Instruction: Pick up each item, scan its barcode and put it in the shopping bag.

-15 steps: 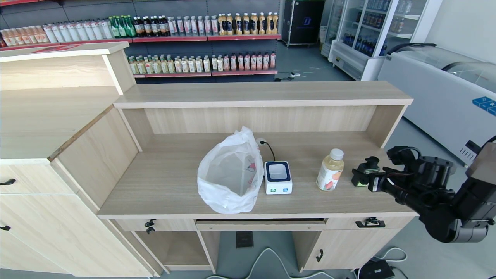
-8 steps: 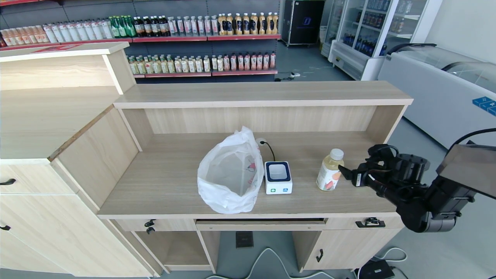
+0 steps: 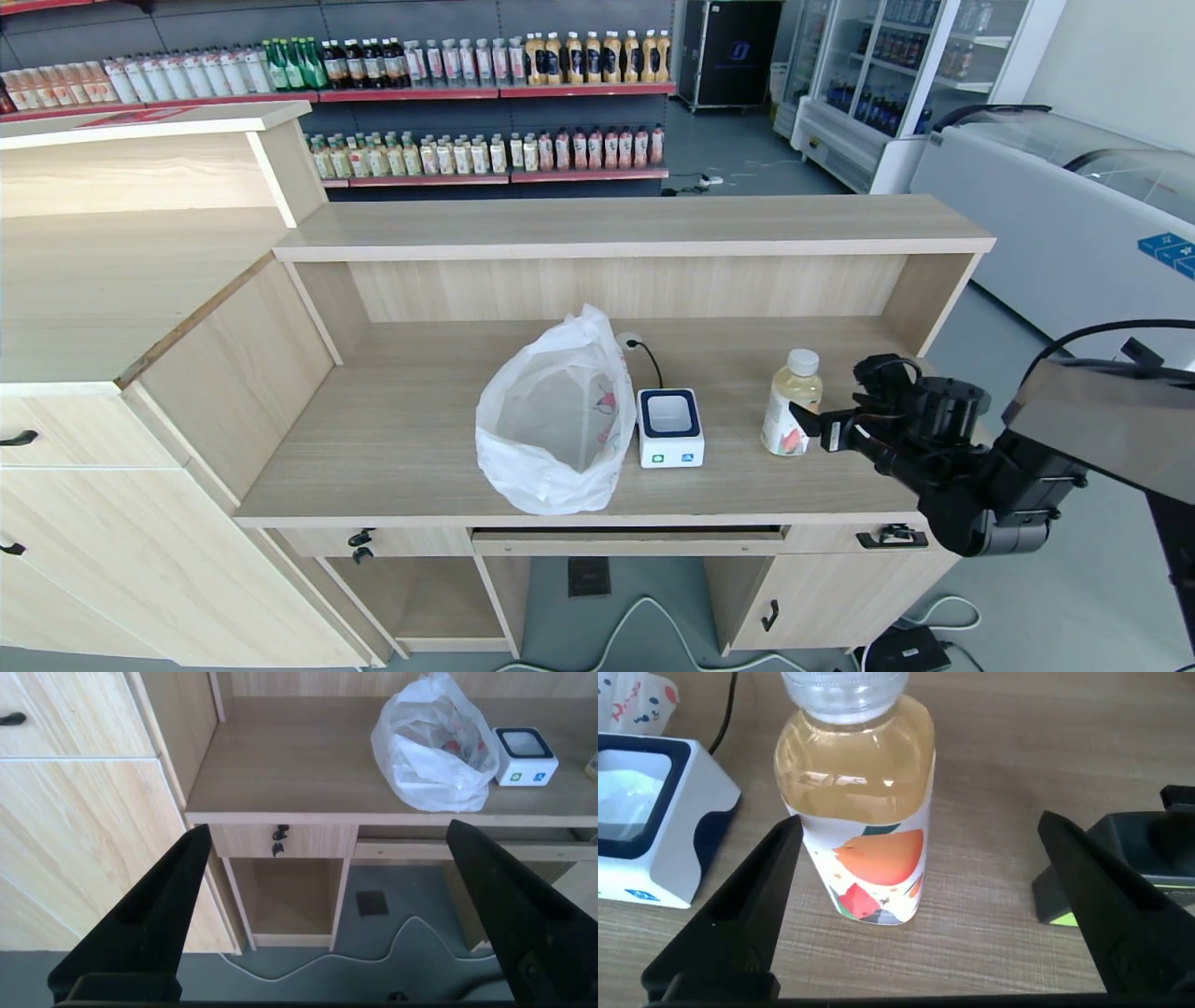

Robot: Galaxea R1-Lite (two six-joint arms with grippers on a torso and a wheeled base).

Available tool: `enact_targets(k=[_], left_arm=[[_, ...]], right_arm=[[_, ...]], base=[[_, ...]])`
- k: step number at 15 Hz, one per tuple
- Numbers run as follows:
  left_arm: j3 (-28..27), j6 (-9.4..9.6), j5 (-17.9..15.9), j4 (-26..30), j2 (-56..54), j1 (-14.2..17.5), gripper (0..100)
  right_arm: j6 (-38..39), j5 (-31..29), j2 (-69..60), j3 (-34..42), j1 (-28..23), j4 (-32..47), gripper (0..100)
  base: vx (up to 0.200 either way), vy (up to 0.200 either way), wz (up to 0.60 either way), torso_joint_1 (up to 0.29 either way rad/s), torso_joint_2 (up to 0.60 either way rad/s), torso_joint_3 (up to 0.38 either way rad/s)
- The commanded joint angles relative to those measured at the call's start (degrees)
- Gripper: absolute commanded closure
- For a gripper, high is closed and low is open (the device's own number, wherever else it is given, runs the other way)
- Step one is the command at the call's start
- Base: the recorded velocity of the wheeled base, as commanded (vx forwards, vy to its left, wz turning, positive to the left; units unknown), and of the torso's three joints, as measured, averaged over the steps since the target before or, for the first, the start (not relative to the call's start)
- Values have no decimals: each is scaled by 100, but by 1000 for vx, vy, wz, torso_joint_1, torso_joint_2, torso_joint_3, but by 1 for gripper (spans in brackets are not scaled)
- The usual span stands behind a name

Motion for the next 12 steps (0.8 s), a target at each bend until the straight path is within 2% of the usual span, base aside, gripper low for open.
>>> enact_targets(k=[1, 8, 12], left_arm=[[0, 2, -6, 0, -2, 1, 0], [0, 2, 2, 0, -2, 1, 0], [0, 2, 2, 0, -2, 1, 0]], right_arm=[[-3, 3, 187, -199, 65, -2, 0], [76, -6, 380, -269, 443, 16, 0], [67, -199, 626, -691, 460, 25, 0]], base=[[0, 0, 0, 0, 0, 0], [0, 0, 0, 0, 0, 0], [0, 0, 0, 0, 0, 0]])
